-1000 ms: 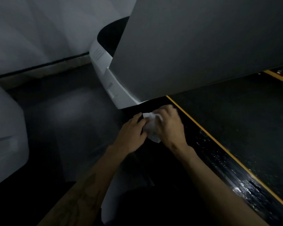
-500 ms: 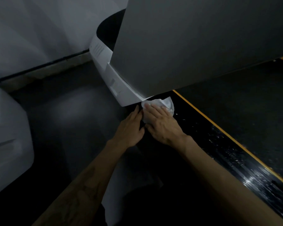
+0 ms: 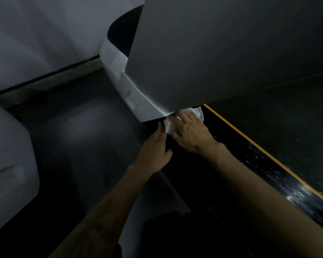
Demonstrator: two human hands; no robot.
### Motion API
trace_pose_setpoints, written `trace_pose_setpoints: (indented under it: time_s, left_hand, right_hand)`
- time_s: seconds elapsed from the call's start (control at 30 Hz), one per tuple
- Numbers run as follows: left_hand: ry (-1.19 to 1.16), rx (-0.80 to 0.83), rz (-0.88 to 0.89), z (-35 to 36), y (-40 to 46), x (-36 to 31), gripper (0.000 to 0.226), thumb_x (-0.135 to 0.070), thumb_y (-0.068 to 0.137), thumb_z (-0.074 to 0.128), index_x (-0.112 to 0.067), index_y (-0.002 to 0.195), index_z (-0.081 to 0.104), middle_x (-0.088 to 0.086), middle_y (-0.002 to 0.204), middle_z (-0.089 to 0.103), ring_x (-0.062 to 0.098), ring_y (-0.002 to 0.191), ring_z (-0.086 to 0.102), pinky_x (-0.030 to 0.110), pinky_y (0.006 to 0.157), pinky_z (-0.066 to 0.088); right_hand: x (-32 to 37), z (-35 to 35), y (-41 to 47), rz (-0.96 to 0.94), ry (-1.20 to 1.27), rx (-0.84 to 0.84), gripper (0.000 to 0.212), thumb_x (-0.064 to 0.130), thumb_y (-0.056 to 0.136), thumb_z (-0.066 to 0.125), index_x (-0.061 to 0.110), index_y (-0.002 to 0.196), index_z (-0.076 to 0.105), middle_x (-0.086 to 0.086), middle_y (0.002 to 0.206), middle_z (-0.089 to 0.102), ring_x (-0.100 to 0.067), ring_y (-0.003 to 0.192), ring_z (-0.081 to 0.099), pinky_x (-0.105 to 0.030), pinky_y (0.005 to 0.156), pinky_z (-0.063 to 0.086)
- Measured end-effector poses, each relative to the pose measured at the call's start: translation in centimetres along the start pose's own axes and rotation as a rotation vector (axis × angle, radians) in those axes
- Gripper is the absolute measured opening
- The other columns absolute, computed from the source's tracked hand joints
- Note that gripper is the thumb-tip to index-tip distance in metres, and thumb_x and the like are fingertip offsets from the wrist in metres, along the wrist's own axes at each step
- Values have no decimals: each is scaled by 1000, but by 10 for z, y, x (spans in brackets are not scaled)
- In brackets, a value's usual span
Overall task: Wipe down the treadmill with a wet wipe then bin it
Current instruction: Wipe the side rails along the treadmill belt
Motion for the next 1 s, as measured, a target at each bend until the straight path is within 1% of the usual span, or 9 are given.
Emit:
trace_pose_setpoints:
  time_s: [0.17,0.23,0.3,0.37,0.5,0.6,0.7,0.87,1.0]
  left_hand:
    - [-46,40,-14,1,2,-5,89,-41,98,61,-15,165,9,12,172,1,31,153,23,49,121,32]
    - [-22,27,18,-2,2,-12,84,-45,99,59,-16,165,15,15,171,9,33,152,27,47,119,34]
    - [22,-4,39,-6,4,-17,83,-43,98,61,-13,164,19,15,169,15,34,150,29,44,116,34]
    - [39,7,-14,-7,4,-16,92,-50,97,63,-10,164,15,16,170,13,33,152,25,43,118,30]
    - [50,24,-42,-1,0,-12,100,-62,95,58,-10,164,8,13,172,7,31,154,23,45,121,31]
    - [23,13,-40,3,-2,-7,103,-65,94,57,-15,165,3,9,173,2,29,155,22,47,121,31]
    - [1,-37,-19,4,-9,-4,101,-64,93,59,-19,165,4,6,173,4,26,154,24,44,119,33]
    - [50,-81,15,3,-10,-7,102,-66,93,57,-11,164,9,10,173,5,25,154,25,38,118,30]
    - [35,-62,-19,7,-6,-12,112,-73,88,57,-11,164,2,11,173,1,22,155,20,38,122,25]
  right_hand:
    - [4,-4,-15,189,38,-48,58,50,100,38,15,146,48,-10,145,48,-33,128,48,-47,114,33]
    - [11,-3,-18,175,13,-20,64,55,98,28,16,146,48,-9,145,47,-32,131,46,-45,113,33]
    - [10,-4,-12,107,29,-16,61,51,101,30,15,147,49,-9,151,45,-32,138,40,-43,115,31]
    - [1,-5,-6,68,26,-4,68,54,99,25,16,150,47,-9,156,43,-31,144,35,-44,119,25]
    - [-21,-4,-6,175,15,-23,78,61,92,12,23,152,45,-6,159,39,-29,148,31,-46,122,21]
    - [-14,-8,-17,159,37,-62,65,54,99,21,17,140,56,-10,149,48,-30,137,42,-44,116,27]
    - [-9,-10,-20,76,25,-33,49,39,107,36,14,147,51,-11,153,45,-28,141,38,-41,117,23]
    - [-30,-2,11,22,-23,76,85,57,92,0,18,153,43,-7,163,35,-25,152,25,-46,124,19]
    - [-21,-8,-6,130,12,-34,58,46,106,27,14,152,42,-11,158,40,-29,146,33,-43,121,20]
Point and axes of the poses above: each hand's wrist, its own y-axis towards the middle knuckle, its own z-axis out of the palm, x = y × z, the point moved 7 cm from there along y, towards the middle knuckle
